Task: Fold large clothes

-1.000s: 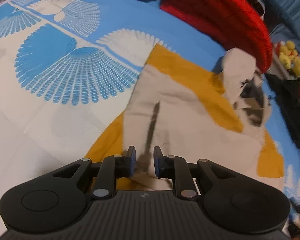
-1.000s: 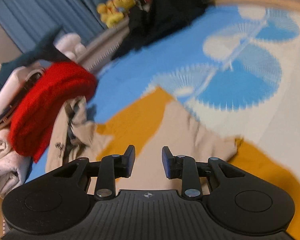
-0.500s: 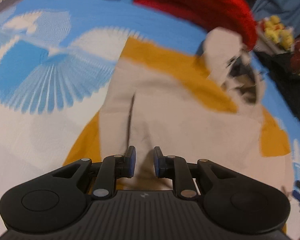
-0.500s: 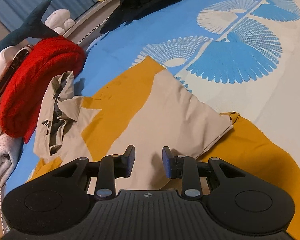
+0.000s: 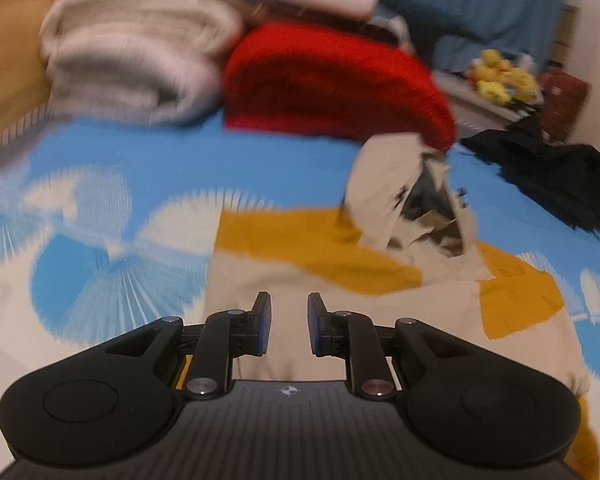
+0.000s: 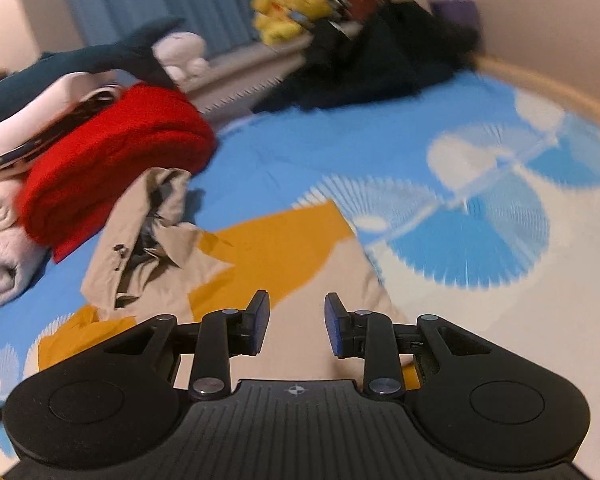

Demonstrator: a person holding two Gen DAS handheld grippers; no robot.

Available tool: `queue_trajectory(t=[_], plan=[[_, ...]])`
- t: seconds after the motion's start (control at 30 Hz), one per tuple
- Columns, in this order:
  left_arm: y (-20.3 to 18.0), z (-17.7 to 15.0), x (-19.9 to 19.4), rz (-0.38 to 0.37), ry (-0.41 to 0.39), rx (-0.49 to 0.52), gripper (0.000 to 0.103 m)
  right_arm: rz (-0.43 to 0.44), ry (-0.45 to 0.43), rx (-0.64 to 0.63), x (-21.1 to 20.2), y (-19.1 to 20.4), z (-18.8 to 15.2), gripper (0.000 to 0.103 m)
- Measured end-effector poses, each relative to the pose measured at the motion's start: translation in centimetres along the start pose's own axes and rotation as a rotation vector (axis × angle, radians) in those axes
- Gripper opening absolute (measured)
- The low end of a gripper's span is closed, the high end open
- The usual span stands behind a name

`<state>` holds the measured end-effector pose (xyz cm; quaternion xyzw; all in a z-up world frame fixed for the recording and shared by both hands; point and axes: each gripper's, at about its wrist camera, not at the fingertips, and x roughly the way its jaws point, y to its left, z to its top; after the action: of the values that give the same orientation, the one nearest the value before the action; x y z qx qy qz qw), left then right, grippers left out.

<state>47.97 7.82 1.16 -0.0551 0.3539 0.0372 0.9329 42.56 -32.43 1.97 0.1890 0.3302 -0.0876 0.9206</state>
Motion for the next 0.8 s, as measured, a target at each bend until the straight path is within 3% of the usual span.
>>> queue_trajectory(t=[0.1, 0.2, 0.4, 0.5, 0.6, 0.7, 0.8], plan=[[-0.5, 1.0, -3.5, 0.003, -0.071, 0.101, 0.023, 0.003, -0.027, -0.082, -1.1, 0.4, 0.4, 0.032], [-0.6, 3.0, -5.4, -0.018, -0.056, 0.106, 0.023, 0.019, -0.026, -0.114, -1.6, 0.3, 0.8, 0.032], [-3.4, 12.2, -4.2, -0.097, -0.047, 0.117, 0.023, 0.018, -0.028, -0.098, -1.9, -0.7, 1.1, 0.032], [-6.1, 17.4, -0.5, -0.103, -0.035, 0.111, 0.023, 0.015, -0.032, -0.077, -1.7, -1.1, 1.4, 0.028], [-8.8, 20.7, 4.8, -0.104, 0.002, 0.089, 0.023, 0.025, -0.041, -0.060, -1.4, -1.4, 1.7, 0.010], [-11.5, 21.8, 12.1, -0.101, 0.067, 0.058, 0.023, 0.026, -0.035, -0.042, -0.9, -1.6, 1.7, 0.008], [-14.2, 20.7, 19.3, -0.093, 0.158, 0.047, 0.023, 0.029, -0.013, -0.051, 0.0, -1.4, 1.4, 0.008]])
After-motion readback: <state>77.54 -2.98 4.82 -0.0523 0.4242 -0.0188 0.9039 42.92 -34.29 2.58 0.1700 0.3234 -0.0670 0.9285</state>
